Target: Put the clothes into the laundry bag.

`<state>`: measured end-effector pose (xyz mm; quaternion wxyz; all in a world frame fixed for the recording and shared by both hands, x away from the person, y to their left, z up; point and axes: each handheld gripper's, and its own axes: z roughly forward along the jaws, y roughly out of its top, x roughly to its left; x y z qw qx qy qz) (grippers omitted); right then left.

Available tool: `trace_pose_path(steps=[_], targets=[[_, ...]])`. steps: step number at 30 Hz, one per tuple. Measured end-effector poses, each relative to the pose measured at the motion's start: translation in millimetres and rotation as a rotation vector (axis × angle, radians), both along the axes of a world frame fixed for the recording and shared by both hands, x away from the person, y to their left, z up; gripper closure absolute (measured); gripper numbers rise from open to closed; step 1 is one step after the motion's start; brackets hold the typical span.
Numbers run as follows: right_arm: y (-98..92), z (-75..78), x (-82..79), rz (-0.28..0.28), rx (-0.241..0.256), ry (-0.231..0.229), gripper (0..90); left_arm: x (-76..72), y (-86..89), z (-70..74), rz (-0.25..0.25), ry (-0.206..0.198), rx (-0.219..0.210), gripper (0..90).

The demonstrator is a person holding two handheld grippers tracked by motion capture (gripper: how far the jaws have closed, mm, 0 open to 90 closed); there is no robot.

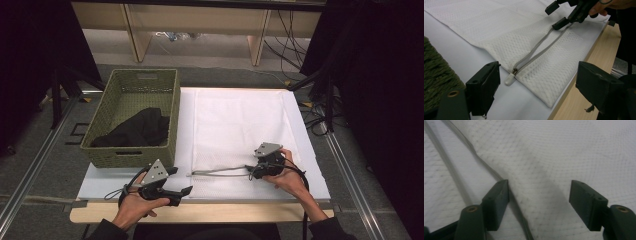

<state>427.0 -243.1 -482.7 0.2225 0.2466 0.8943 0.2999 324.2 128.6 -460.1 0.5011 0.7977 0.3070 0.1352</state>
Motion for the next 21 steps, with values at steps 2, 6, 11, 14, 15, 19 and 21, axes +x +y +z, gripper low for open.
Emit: trace_pose_path(steps=[2, 6, 11, 14, 15, 19, 21], targets=[[-0.6, 0.1, 0.7, -0.008, -0.007, -0.009, 42.8, 0.1, 0.0, 0.2, 0.014, 0.002, -0.008, 19.1], [-1.3, 0.8, 3.6, 0.002, -0.038, -0.023, 54.7, 0.1, 1.3, 0.8, 0.017, -0.001, -0.001, 19.1], [2.4, 2.0, 6.8, 0.009, -0.071, -0.021, 62.5, 0.9, 0.7, 0.4, 0.017, 0.006, -0.002, 19.1], [4.6, 1.7, 9.6, -0.015, -0.074, -0.024, 64.3, 1.8, 0.5, 1.2, 0.021, 0.004, -0.013, 19.2], [4.8, 2.1, 10.9, -0.016, -0.076, -0.018, 65.0, 1.5, 0.5, 1.2, 0.025, 0.008, -0.013, 19.2], [7.0, 2.9, 13.4, 0.006, -0.099, -0.026, 69.1, 3.1, 2.9, 4.0, 0.028, -0.014, -0.021, 19.5], [7.2, 3.1, 14.2, 0.026, -0.088, -0.006, 70.4, 3.3, 4.3, 5.1, 0.036, -0.017, -0.022, 19.5]])
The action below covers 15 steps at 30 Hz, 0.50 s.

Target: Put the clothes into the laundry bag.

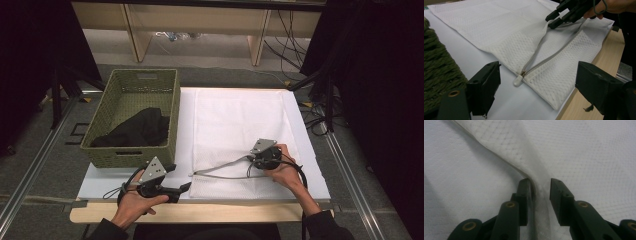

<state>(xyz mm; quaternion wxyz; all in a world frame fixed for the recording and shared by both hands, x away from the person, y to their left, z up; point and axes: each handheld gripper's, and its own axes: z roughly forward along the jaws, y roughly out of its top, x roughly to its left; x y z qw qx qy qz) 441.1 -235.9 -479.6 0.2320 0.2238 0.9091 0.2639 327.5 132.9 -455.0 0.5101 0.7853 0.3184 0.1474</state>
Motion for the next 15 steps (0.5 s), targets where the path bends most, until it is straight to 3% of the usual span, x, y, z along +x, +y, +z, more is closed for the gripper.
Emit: trace_pose_path(steps=[4, 5, 9, 11, 12, 15], targets=[[-1.0, -0.5, 4.0, -0.016, 0.032, 0.019, 70.4, 3.0, 0.7, 3.4, 0.021, 0.001, -0.021, 19.7], [-2.9, -0.5, 7.2, 0.011, 0.034, 0.016, 71.6, 4.5, 0.5, 4.4, 0.028, -0.003, -0.014, 20.2], [-6.0, -0.8, 10.1, -0.014, 0.097, 0.087, 78.9, 6.8, 2.2, 9.4, 0.046, -0.008, 0.017, 20.7], [-6.1, -0.1, 10.6, -0.010, 0.084, 0.092, 83.4, 7.9, 4.4, 13.9, 0.061, -0.004, 0.027, 20.8], [-4.1, 0.4, 10.8, 0.007, 0.051, 0.063, 86.0, 7.7, 5.2, 16.6, 0.090, 0.003, 0.029, 21.7], [-1.2, 2.2, 9.4, 0.022, 0.026, 0.030, 88.0, 10.1, 9.6, 27.1, 0.122, 0.003, 0.025, 22.0]])
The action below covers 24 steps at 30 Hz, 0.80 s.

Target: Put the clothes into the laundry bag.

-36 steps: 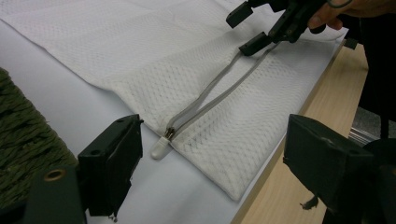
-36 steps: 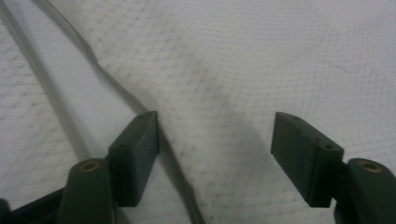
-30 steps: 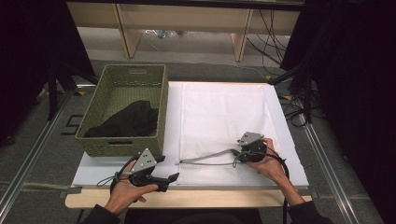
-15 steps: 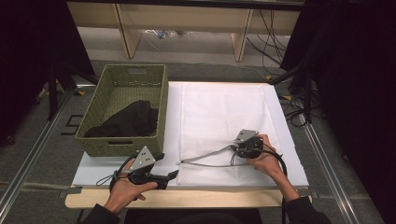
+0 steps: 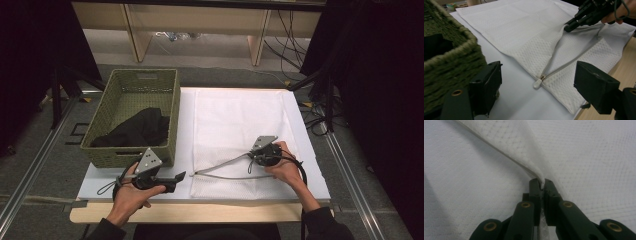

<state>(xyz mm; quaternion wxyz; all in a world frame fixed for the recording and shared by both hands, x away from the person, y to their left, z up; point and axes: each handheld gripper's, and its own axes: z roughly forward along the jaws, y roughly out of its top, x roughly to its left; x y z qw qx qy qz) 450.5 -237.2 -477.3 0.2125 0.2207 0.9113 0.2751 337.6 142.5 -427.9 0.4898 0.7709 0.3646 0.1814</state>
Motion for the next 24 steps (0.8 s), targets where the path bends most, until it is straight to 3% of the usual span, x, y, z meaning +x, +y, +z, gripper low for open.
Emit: trace_pose_path(steps=[4, 10, 17, 19, 23, 24], targets=[[1.5, 7.0, -2.5, -0.008, -0.033, -0.036, 89.2, 5.3, 11.3, 15.5, 0.061, 0.003, -0.012, 22.8], [2.8, 22.4, -4.2, -0.002, -0.025, -0.111, 89.7, 20.4, 34.2, 39.2, 0.141, -0.002, -0.002, 23.3], [7.8, 41.7, -6.1, 0.024, -0.039, -0.166, 89.8, 50.2, 64.9, 63.9, 0.211, -0.005, 0.106, 22.1], [7.7, 44.3, -6.2, 0.028, -0.039, -0.172, 89.7, 61.4, 75.0, 68.9, 0.225, 0.022, 0.157, 21.5], [9.9, 51.5, -7.5, 0.013, -0.023, -0.175, 89.7, 82.6, 86.0, 71.9, 0.226, 0.065, 0.191, 21.3], [10.4, 55.2, -5.3, 0.043, -0.035, -0.192, 89.7, 87.6, 89.4, 72.3, 0.219, 0.078, 0.217, 21.3]])
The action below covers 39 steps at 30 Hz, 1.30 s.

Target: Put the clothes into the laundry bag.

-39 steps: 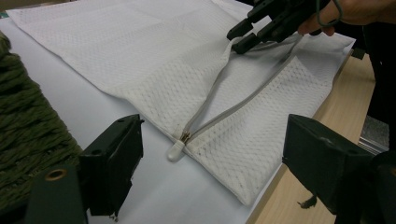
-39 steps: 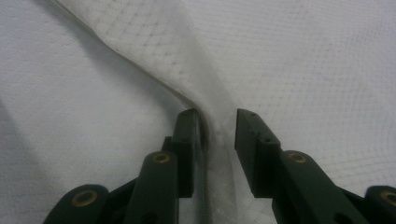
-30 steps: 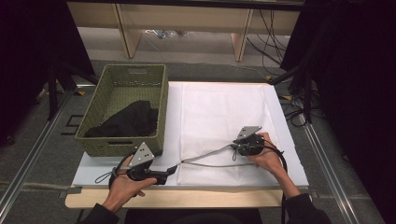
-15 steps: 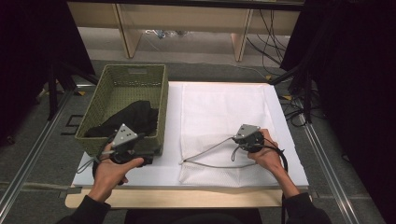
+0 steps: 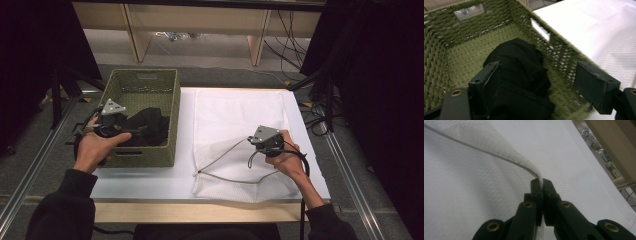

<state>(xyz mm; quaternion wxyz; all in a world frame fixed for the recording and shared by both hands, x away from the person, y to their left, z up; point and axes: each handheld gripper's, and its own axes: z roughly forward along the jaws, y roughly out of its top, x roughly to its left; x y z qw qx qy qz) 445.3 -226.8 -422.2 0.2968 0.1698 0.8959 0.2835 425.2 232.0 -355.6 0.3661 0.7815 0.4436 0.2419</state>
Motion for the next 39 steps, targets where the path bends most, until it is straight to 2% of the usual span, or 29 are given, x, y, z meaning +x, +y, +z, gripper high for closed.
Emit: trace_pose_path(steps=[4, 5, 6, 7, 8, 12, 14, 18, 20, 21, 22, 24, 26, 27, 28, 29, 31, 32, 34, 35, 36, 37, 38, 39], targets=[[1.7, 4.3, -1.0, -0.018, 0.016, 0.005, 89.8, 21.8, 9.3, -5.2, 0.024, 0.050, -0.001, 21.3], [2.1, 6.1, -0.7, -0.011, 0.016, 0.003, 89.8, 27.6, 11.8, -6.7, 0.029, 0.056, -0.001, 21.2], [2.1, 8.3, 1.8, 0.016, 0.008, -0.019, 89.7, 33.4, 14.0, -8.1, 0.035, 0.067, 0.001, 21.4], [2.4, 9.9, 1.7, 0.020, 0.008, -0.015, 89.7, 39.0, 16.0, -9.0, 0.036, 0.080, 0.006, 21.8], [3.2, 11.6, 1.6, 0.015, 0.015, -0.017, 89.7, 44.9, 18.0, -11.3, 0.034, 0.077, 0.012, 22.0], [3.3, 17.2, 2.4, 0.025, 0.022, -0.026, 89.8, 65.4, 24.6, -18.4, 0.021, 0.120, 0.018, 21.9], [3.3, 18.2, 2.5, 0.017, 0.024, -0.022, 89.7, 73.8, 24.9, -22.3, 0.008, 0.128, 0.026, 21.8], [3.4, 17.7, 3.0, 0.018, 0.023, -0.022, 89.7, 85.8, 26.8, -28.9, -0.006, 0.141, 0.035, 21.4], [3.4, 17.3, 3.1, 0.019, 0.023, -0.021, 89.8, 90.2, 28.0, -32.9, -0.011, 0.149, 0.022, 21.0], [3.0, 17.1, 3.1, 0.022, 0.020, -0.022, 89.7, 92.0, 28.9, -35.5, -0.022, 0.156, 0.032, 20.5], [2.9, 17.1, 3.8, 0.032, 0.015, -0.033, 89.7, 93.4, 29.5, -37.7, -0.029, 0.167, 0.060, 20.4], [3.6, 16.4, 3.1, 0.028, 0.019, -0.024, 89.8, 96.2, 30.5, -42.7, -0.032, 0.182, 0.076, 20.5], [4.0, 16.0, 2.9, 0.022, 0.021, -0.019, 89.7, 98.6, 29.3, -47.6, -0.040, 0.198, 0.067, 20.4], [4.1, 16.1, 3.5, 0.031, 0.016, -0.028, 89.7, 100.0, 29.2, -49.1, -0.062, 0.212, 0.071, 20.4], [4.4, 15.8, 3.2, 0.033, 0.012, -0.026, 89.7, 101.7, 29.9, -49.7, -0.082, 0.220, 0.093, 20.4], [4.8, 15.3, 2.0, 0.021, 0.016, -0.016, 89.7, 102.6, 27.7, -52.5, -0.091, 0.226, 0.074, 20.4], [4.6, 15.7, 4.1, 0.034, 0.006, -0.031, 89.7, 104.6, 24.3, -57.9, -0.112, 0.232, 0.063, 19.8], [5.8, 15.2, 1.5, 0.008, 0.017, -0.013, 89.7, 106.0, 22.7, -61.2, -0.136, 0.248, 0.068, 17.8], [6.2, 16.2, 1.7, 0.023, 0.011, -0.020, 89.7, 105.9, 17.5, -68.1, -0.195, 0.281, 0.073, 11.9], [6.2, 16.2, 1.7, 0.023, 0.011, -0.020, 89.7, 105.3, 14.0, -70.8, -0.219, 0.287, 0.084, 11.9], [6.3, 16.3, 2.7, 0.032, 0.007, -0.025, 89.7, 104.8, 10.9, -72.1, -0.243, 0.294, 0.116, 7.6], [6.7, 16.1, 3.3, 0.034, 0.008, -0.027, 89.7, 103.6, 6.7, -74.3, -0.247, 0.292, 0.140, 2.0], [7.0, 15.8, 2.5, 0.028, 0.009, -0.019, 89.7, 102.8, 3.8, -77.0, -0.259, 0.289, 0.159, 0.0], [6.4, 15.8, 3.5, 0.042, -0.001, -0.032, 89.7, 102.2, 1.8, -79.6, -0.261, 0.291, 0.187, 0.0]])
